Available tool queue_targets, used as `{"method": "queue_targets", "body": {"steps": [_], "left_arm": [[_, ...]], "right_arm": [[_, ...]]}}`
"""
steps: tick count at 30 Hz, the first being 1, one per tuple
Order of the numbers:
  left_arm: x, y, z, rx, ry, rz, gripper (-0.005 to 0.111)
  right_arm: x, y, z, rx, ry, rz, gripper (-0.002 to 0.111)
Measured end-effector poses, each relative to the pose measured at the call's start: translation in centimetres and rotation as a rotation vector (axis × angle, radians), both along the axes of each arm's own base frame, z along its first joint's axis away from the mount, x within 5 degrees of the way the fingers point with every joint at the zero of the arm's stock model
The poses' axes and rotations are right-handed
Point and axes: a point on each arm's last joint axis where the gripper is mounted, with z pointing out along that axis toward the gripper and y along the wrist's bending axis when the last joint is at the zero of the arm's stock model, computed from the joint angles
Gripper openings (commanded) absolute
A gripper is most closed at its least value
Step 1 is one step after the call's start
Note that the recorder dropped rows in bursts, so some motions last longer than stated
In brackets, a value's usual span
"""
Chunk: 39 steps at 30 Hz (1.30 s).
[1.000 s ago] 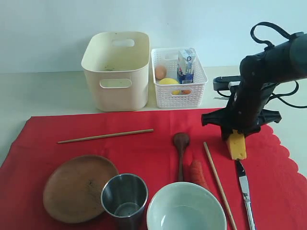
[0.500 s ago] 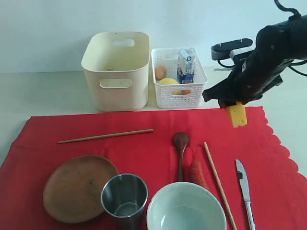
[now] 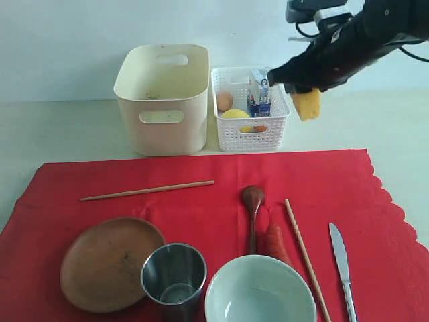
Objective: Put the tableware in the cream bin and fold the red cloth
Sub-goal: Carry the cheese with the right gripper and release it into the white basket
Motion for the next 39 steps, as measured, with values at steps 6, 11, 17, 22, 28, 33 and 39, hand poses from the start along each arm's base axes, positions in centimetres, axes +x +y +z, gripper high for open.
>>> {"method": "queue_targets", "body": {"steps": [6, 11, 17, 22, 28, 33, 39], "left_arm": [[0.0, 0.0, 0.0, 0.0, 0.0, 0.0, 0.0], [0.0, 0.0, 0.0, 0.0, 0.0, 0.0, 0.0], [0.0, 0.0, 0.0, 0.0, 0.0, 0.0, 0.0], [0.0, 0.0, 0.0, 0.0, 0.0, 0.0, 0.0], [0.0, 0.0, 0.0, 0.0, 0.0, 0.0, 0.0], [0.0, 0.0, 0.0, 0.0, 0.0, 0.0, 0.0], [0.0, 0.0, 0.0, 0.0, 0.0, 0.0, 0.0]], "right_arm": [[1.7, 0.5, 2.6, 0.042, -0.162, 0.003, 0.0], [3.9, 1.1, 2.4, 0.061, -0.23, 0.003, 0.0], [6.9, 2.0, -0.6, 0.061, -0.233, 0.0, 0.0], [9.1, 2.9, -3.6, 0.045, -0.216, 0.015, 0.0], [10.8, 4.9, -7.1, 0.049, -0.193, 0.038, 0.0], [11.3, 6.6, -8.6, 0.054, -0.196, 0.065, 0.0], [11.6, 8.0, -9.7, 0.035, -0.283, 0.111, 0.0]]}}
